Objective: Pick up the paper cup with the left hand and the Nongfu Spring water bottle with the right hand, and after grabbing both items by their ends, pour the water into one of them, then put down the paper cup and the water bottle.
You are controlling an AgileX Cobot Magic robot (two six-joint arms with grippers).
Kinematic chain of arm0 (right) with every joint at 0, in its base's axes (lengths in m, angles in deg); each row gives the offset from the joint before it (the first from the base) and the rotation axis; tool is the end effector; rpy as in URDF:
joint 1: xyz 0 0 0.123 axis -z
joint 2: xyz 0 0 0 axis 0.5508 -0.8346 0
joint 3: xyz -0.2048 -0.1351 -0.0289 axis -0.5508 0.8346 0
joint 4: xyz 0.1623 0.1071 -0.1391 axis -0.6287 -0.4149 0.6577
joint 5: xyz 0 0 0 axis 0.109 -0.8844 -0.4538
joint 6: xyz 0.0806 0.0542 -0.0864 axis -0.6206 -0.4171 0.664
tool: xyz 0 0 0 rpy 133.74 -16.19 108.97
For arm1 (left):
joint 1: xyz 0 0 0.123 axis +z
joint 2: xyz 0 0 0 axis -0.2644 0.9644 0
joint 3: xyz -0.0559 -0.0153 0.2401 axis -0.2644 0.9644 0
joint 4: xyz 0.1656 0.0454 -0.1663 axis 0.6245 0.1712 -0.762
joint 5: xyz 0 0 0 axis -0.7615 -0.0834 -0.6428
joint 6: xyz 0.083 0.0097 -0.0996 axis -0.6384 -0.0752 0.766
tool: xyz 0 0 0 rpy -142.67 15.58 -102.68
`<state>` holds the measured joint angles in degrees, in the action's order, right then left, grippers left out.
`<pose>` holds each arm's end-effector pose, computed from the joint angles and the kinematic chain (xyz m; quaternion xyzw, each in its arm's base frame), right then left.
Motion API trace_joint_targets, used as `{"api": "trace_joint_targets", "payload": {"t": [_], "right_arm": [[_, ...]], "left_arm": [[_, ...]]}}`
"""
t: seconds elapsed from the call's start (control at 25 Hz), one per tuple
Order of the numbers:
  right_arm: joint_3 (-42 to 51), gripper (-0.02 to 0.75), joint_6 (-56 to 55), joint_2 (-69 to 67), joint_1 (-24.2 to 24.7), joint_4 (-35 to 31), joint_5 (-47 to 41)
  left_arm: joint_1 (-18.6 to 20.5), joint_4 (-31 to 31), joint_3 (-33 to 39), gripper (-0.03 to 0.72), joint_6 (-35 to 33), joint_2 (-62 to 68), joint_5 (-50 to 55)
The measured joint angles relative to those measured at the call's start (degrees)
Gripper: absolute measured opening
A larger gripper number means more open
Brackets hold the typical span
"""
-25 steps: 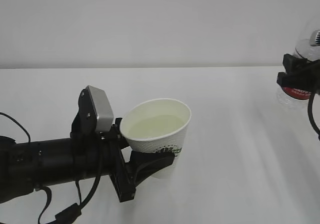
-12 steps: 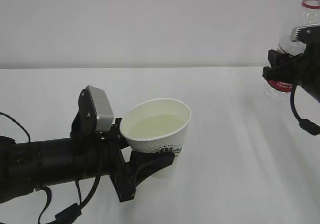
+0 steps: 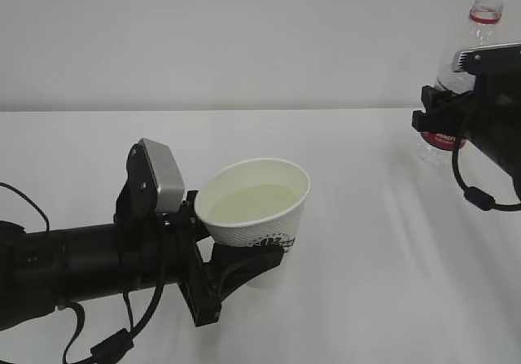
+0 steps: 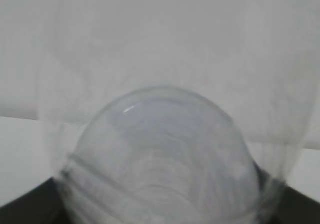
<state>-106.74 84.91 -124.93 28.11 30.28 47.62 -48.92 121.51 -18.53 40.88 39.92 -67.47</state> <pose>0.3839 0.0244 0.1197 -0.0483 0.7781 -0.0361 0.6252 0.2219 -0.2329 0.0981 0.4096 0.6653 -0.3687 0.5037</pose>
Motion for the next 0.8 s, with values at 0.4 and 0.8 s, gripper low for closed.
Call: {"api": "trace_joint_targets", "payload": {"t": [0.4,0.8], "right_arm": [[-2.5,0.473,-0.12,-5.66,0.0,0.0,0.81],[-4.76,0.473,-0.23,-9.78,0.0,0.23,2.36]], "left_arm": [[0.0,-1.69,0.0,0.467,0.0,0.0,0.0],[0.0,-1.69,0.0,0.465,0.0,0.0,0.0]]}}
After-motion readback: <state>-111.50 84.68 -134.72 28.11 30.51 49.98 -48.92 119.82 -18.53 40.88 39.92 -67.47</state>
